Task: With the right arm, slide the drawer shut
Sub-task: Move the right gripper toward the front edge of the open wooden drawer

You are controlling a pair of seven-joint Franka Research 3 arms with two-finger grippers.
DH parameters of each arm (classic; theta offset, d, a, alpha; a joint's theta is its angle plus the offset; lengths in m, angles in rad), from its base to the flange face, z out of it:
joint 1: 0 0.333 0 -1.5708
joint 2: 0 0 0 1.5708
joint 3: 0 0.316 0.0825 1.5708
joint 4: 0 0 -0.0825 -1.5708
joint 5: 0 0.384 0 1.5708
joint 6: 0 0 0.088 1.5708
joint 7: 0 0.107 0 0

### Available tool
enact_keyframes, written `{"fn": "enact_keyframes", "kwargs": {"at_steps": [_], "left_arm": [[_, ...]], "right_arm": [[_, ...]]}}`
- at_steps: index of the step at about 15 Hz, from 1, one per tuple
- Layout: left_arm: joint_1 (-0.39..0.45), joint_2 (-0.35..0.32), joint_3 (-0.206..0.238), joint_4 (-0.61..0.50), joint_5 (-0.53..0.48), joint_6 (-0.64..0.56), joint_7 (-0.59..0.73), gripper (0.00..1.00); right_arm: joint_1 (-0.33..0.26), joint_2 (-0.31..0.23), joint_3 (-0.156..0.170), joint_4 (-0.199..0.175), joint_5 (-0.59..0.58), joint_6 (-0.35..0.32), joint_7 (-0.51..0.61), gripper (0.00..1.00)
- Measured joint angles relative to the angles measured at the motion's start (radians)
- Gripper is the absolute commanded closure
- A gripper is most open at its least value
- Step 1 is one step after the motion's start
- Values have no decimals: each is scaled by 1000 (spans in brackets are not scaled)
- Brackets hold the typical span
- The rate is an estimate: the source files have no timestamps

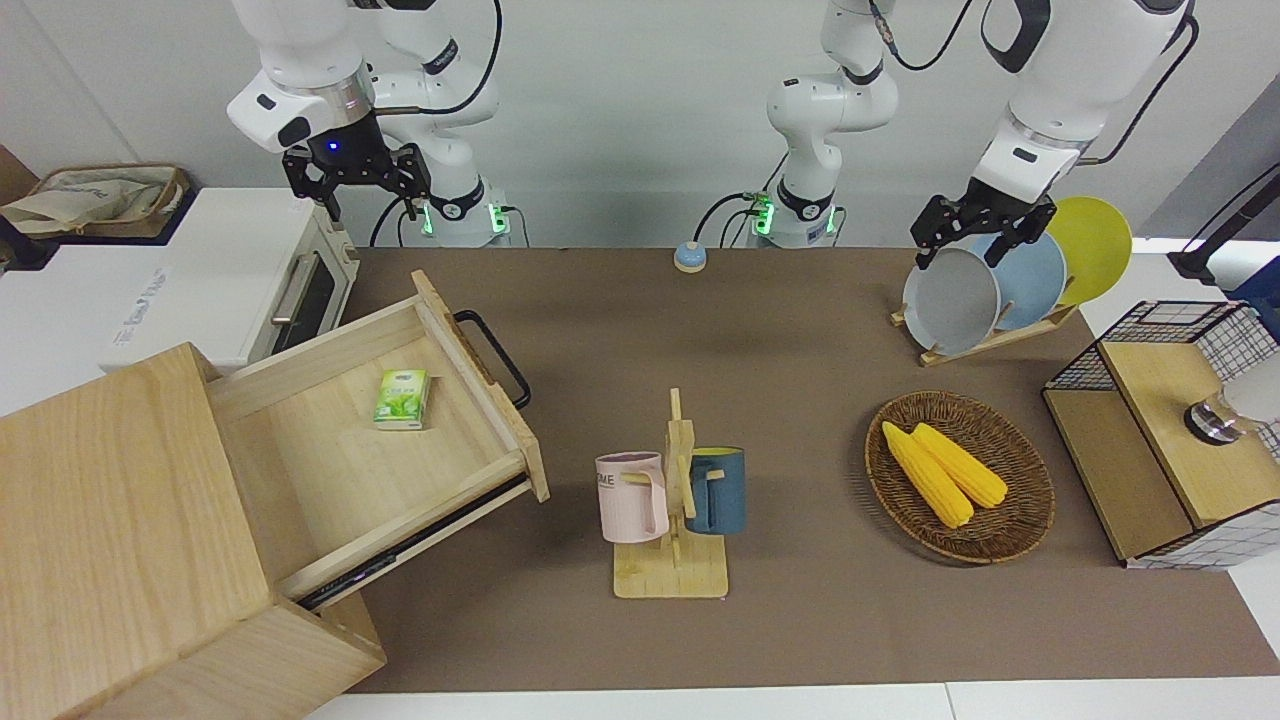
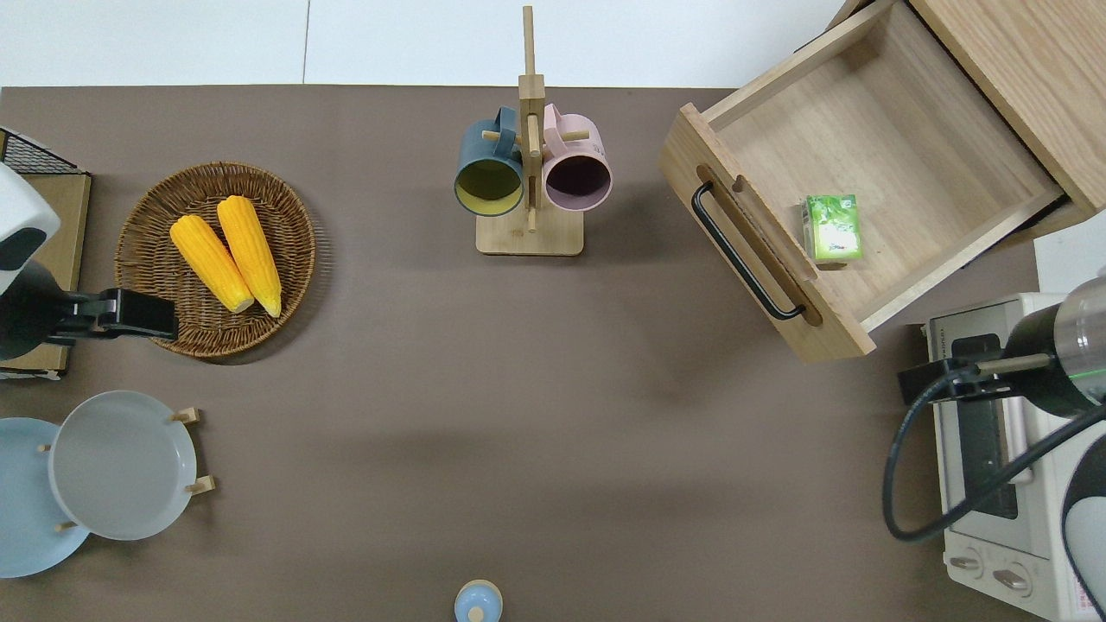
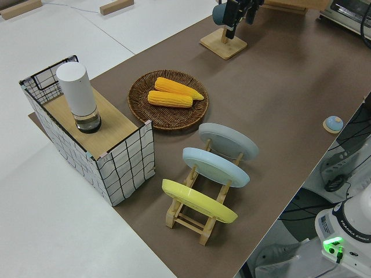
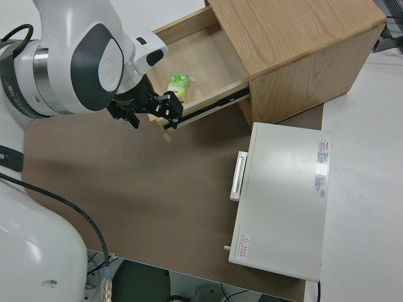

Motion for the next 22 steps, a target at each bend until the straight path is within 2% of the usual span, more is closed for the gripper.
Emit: {"fn": "enact_keyframes", "kwargs": {"at_steps": [11,12,14,16,18,22], "left_arm": [[0,0,0,0,0,0,0,5],[0,0,0,0,0,0,0,5],[0,0,0,0,0,0,0,2],[0,0,0,0,0,0,0,2],[0,0,0,0,0,0,0,5],[0,0,0,0,0,0,0,2]], "right_arm": [[-2,0,-8,0,0,-1,3,21],[-2,0,-7,0,0,-1,18,57],[-2,0,7,0,5,-1,104,207],[-2,0,20,0,15,-1,196,405],[-3,0,31,0,19,-1,235,581],[-5,0,35,0,40,-1,265,812]]}}
